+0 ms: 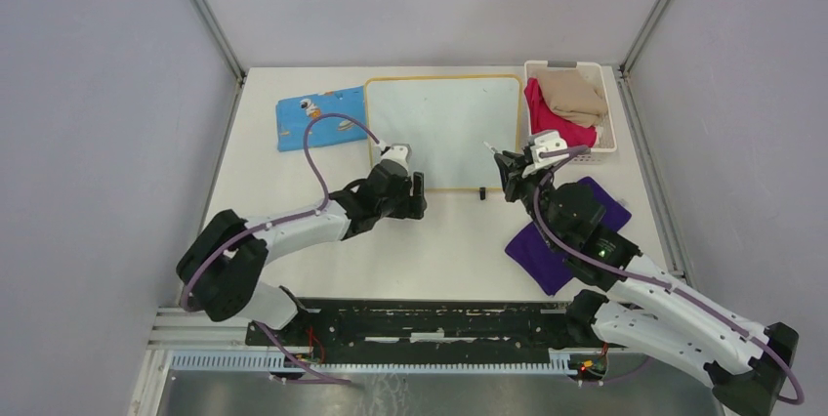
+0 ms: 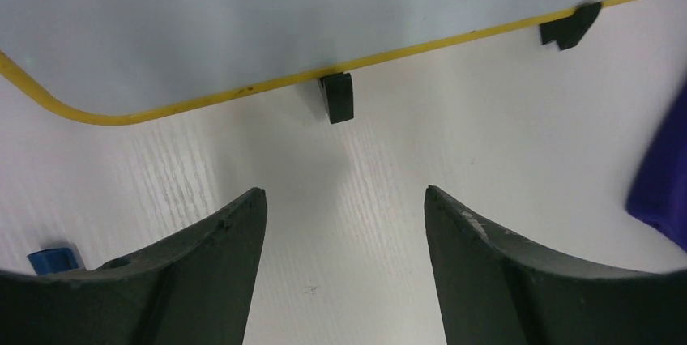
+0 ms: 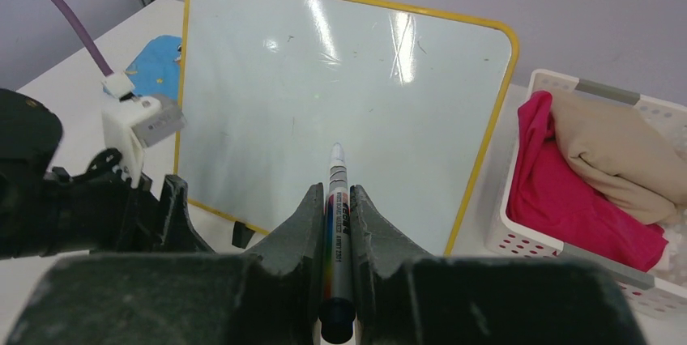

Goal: Write a sentence on the whiteboard
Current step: Move the whiteboard stand to the center of the board.

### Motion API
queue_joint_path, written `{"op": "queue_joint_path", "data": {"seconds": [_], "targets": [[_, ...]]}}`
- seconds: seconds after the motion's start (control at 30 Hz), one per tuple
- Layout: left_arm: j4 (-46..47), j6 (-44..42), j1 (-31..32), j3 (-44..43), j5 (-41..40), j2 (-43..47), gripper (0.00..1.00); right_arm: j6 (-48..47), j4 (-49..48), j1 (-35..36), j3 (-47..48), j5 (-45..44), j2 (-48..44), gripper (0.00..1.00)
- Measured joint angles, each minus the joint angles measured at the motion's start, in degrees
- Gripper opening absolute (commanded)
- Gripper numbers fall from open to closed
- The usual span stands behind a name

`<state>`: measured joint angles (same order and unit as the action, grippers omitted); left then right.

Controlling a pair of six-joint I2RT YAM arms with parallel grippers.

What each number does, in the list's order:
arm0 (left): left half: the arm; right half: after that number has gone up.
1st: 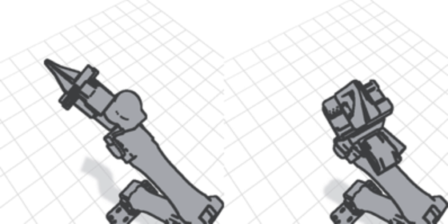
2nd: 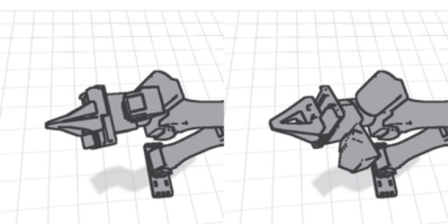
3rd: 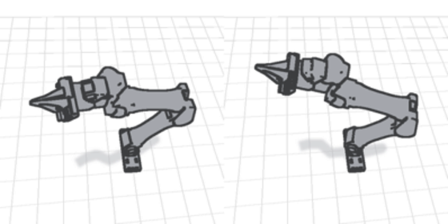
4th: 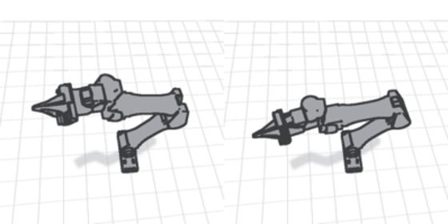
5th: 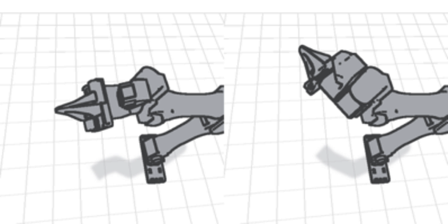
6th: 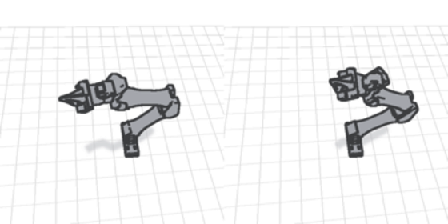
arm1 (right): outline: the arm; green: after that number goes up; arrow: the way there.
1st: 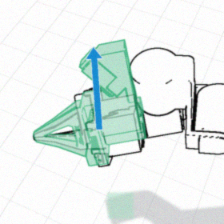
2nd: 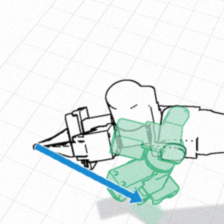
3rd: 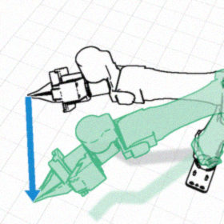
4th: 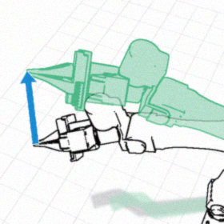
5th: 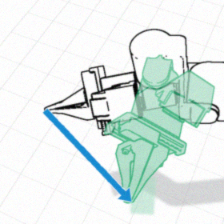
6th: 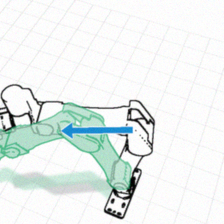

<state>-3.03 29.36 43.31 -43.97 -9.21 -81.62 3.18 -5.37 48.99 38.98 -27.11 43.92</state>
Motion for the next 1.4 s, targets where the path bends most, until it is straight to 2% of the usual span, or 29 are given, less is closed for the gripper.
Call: {"op": "queue_joint_path", "data": {"seconds": [0.23, 0.5, 0.67, 0.9, 1.2, 1.4], "targets": [[1.7, 3.3, 2.9, -0.3, -6.4, -8.7, 0.66, 0.0, 1.6, 0.0, 0.0, -0.5, -2.3, 0.0], [4.0, 5.5, 4.4, -2.7, -11.4, -13.9, 0.6, 0.0, 3.1, 0.0, 0.0, -1.5, -3.2, 0.0], [5.3, 5.6, 5.5, -5.3, -14.0, -17.0, 0.52, 0.0, 3.5, 0.0, 0.0, -1.5, -3.6, 0.0], [8.3, 6.3, 5.6, -5.7, -17.2, -19.1, 0.43, -0.4, 3.8, 0.0, 0.0, -1.6, -3.9, 0.0], [9.8, 6.4, 6.0, -6.1, -18.3, -20.1, 0.22, -0.5, 4.0, 0.0, 0.0, -1.7, -4.0, 0.0], [9.9, 6.4, 6.7, -6.1, -20.0, -20.1, 0.15, -0.5, 4.2, 0.0, 0.0, -1.6, -4.1, 0.0]]}}
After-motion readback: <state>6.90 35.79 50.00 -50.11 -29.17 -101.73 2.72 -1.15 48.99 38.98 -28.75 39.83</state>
